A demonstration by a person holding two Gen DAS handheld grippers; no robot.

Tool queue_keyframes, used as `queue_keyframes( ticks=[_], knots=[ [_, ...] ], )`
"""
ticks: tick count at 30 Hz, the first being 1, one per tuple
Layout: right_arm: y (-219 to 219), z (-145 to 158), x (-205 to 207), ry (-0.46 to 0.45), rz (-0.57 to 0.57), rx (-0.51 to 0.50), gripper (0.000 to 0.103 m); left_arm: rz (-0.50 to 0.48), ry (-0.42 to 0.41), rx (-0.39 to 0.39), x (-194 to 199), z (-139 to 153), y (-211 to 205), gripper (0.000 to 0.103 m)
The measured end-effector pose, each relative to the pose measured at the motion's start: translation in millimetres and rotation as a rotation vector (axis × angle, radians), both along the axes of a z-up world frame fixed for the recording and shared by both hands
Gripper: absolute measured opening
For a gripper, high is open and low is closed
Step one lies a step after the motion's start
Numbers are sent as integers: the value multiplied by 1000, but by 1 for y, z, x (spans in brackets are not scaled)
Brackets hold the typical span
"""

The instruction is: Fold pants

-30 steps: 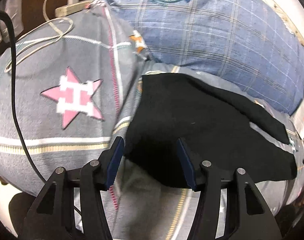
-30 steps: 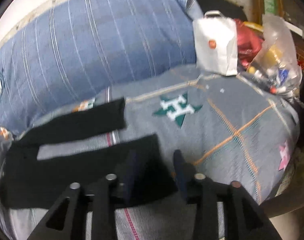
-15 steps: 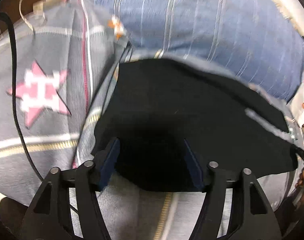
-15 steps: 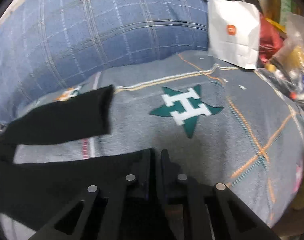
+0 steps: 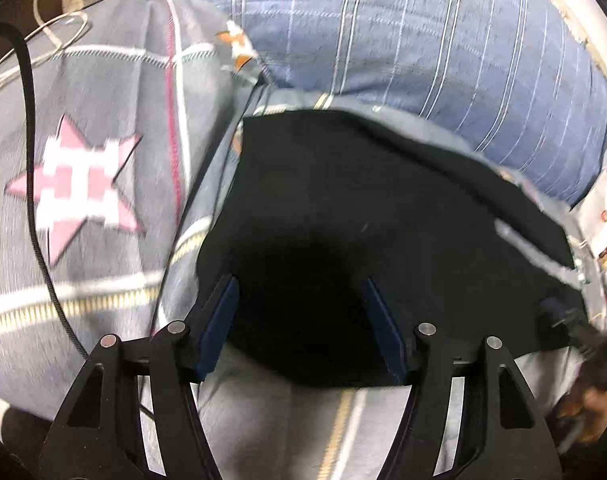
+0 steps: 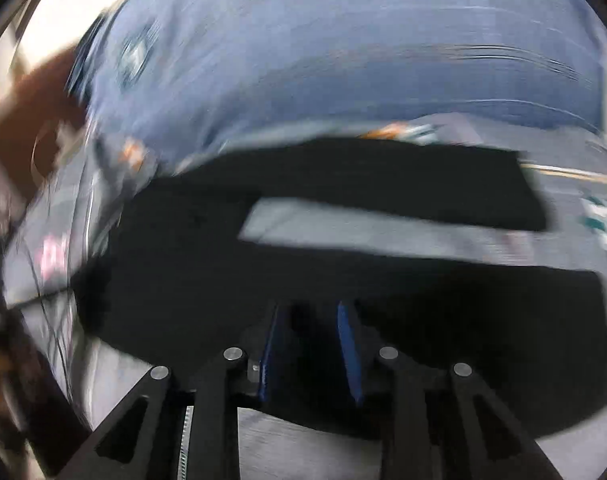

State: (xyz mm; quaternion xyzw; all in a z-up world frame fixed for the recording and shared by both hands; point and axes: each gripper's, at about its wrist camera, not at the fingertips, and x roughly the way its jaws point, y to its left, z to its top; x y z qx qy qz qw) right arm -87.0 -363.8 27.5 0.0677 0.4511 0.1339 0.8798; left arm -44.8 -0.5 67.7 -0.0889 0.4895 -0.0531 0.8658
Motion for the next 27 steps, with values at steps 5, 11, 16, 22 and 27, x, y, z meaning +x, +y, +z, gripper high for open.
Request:
queue_keyframes(
  ticks=[5, 11, 16, 22, 27],
  knots=[
    [24, 16, 8, -62, 72, -86, 30, 13, 25, -89, 38, 11, 3, 72],
    [46, 53, 60, -187, 204, -83, 46, -1, 64, -109, 89, 9, -5, 72],
    [64, 55, 119, -188, 329, -169, 47, 50, 137, -191, 132, 1, 2, 72],
    [86, 45, 158, -182, 465, -244, 47, 131, 192, -269, 176, -6, 1, 72],
    [97, 36, 167, -169, 565, -273, 52, 188, 265, -266, 199, -25, -10, 72]
  ],
)
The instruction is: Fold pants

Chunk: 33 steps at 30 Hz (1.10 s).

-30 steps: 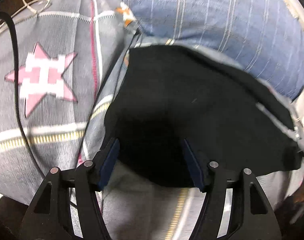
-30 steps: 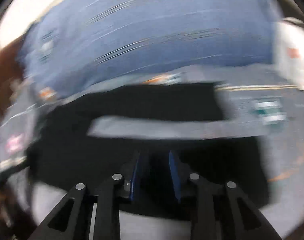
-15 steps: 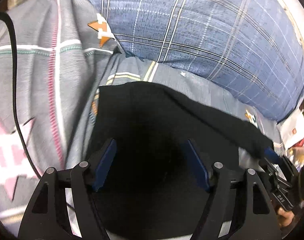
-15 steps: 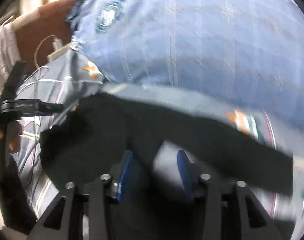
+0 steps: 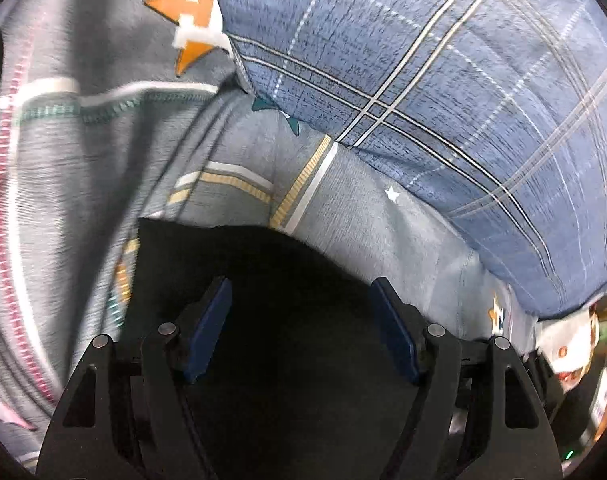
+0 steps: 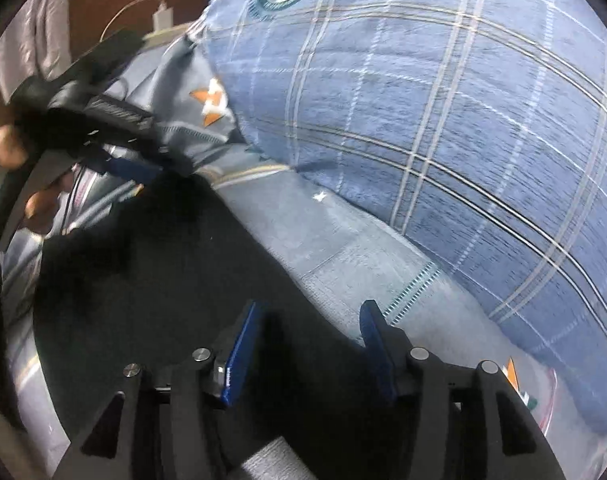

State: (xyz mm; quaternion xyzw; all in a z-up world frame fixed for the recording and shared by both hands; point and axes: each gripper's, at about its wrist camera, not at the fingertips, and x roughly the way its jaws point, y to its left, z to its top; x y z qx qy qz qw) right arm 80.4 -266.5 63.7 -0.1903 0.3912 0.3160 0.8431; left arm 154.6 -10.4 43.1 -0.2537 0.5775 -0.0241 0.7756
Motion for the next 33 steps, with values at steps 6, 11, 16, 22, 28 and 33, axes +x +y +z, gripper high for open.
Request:
queue_keyframes(
  ticks=[6, 11, 16, 22, 28, 33],
  knots=[
    [3, -11, 8, 48, 33, -4, 52, -3, 41, 22, 17, -17, -17, 72],
    [3, -7, 0, 19, 8, -14, 9, -60, -37, 57, 18, -16, -26, 19],
    [-6, 21, -32, -42, -4, 31, 8, -90, -168, 8, -16, 20, -15, 13],
    [-20, 64, -110, -150, 25, 90, 2, -153, -343, -7, -111, 76, -2, 13],
    [-38, 50, -168, -97, -32, 166, 2, -109, -329, 43, -185, 49, 12, 13],
    [-48, 20, -158, -104, -225, 135, 22, -77, -275, 26, -186, 34, 17, 13]
  ],
)
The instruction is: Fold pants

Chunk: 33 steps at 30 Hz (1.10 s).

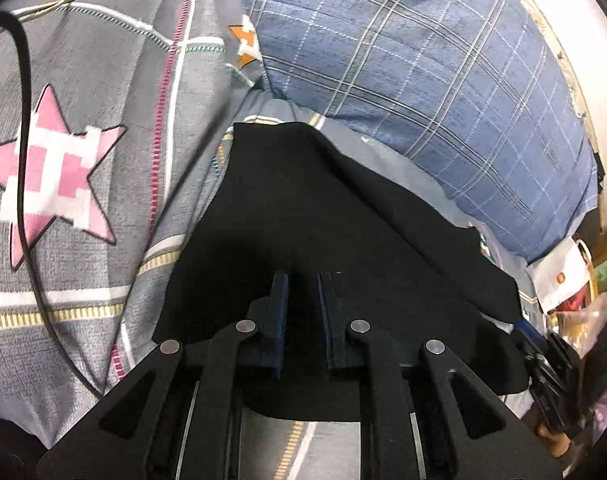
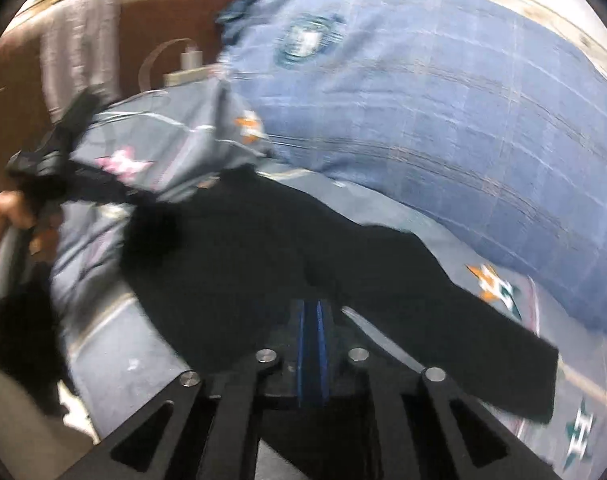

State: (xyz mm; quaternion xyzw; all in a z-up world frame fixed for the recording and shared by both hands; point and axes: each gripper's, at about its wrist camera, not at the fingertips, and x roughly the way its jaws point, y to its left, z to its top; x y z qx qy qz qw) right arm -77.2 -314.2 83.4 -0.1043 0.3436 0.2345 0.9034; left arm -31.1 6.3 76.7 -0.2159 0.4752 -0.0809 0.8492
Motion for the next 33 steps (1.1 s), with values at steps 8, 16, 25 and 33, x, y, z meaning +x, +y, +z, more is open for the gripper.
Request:
queue_keyframes(
  ticks=[8, 16, 25, 33],
  knots=[
    [-11, -22, 38, 188, -102, 193, 41, 70, 3, -114, 42, 7, 0, 73],
    [-52, -55, 50, 335, -308, 462, 43, 150, 134, -147, 123, -21, -15, 73],
    [-79, -75, 75, 373, -498, 793, 45, 202, 184, -86, 167, -43, -38, 73],
    [-90, -59, 67, 255, -465, 812, 5, 133, 81, -90, 159, -25, -33, 12]
  ],
)
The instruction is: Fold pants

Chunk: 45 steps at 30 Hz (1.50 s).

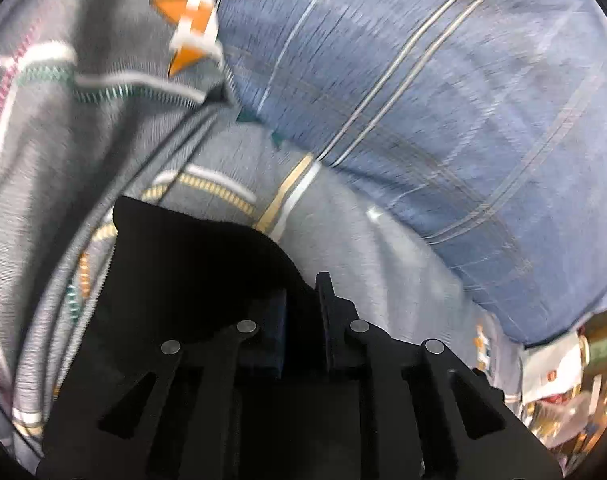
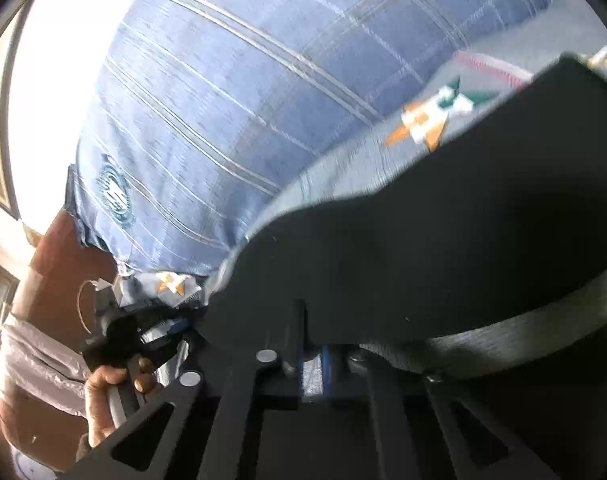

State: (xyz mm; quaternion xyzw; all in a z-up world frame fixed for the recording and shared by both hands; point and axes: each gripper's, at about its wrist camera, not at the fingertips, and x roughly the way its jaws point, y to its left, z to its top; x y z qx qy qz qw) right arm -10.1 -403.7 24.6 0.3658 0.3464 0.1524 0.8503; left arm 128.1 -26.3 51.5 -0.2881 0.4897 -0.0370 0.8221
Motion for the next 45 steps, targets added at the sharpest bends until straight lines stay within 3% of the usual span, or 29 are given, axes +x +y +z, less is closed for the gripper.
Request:
queue_keyframes(
  ticks=[4, 9, 12, 14, 16, 18, 25, 29, 34, 35, 37, 38, 42, 44, 45],
  knots=[
    [-7, 39, -20, -99, 36, -85, 5, -48, -124, -28, -40, 33, 4, 10],
    [-15, 79, -77, -192, 90, -139, 5, -127, -218, -58, -124, 56, 13, 10],
    [-18, 68, -109, -146, 111, -174, 5, -137, -228, 4, -176, 40, 18, 10],
    [-14, 38, -117, -46, 119, -217, 5, -137, -176, 73, -193, 11, 14, 10],
    [-10, 12, -118, 23, 120, -238, 5, -120, -93, 79, -197, -19, 12, 10],
    [-8, -4, -119, 58, 111, -225, 5, -106, -86, 69, -201, -32, 13, 10],
    [-5, 15, -124, 22, 127, -267, 5, -110, -113, 106, -205, -21, 12, 10],
    [0, -5, -119, 147, 139, -269, 11, -118, -99, 131, -212, -16, 13, 11],
    [22, 8, -137, 96, 287, -317, 18, -132, -98, 191, -227, -3, 19, 11],
    [28, 14, -140, 70, 322, -315, 18, -128, -102, 197, -228, 0, 20, 15],
    [40, 28, -140, 14, 357, -329, 21, -125, -106, 189, -231, 5, 23, 36],
    [45, 36, -138, -19, 362, -338, 22, -123, -111, 180, -231, 8, 23, 40],
    [67, 62, -102, -110, 337, -395, 30, -122, -144, 183, -230, 19, 17, 43],
    [75, 69, -80, -142, 306, -453, 38, -131, -153, 204, -225, 20, 12, 47],
    [80, 68, -62, -138, 291, -494, 47, -137, -153, 206, -222, 19, 11, 48]
  ],
)
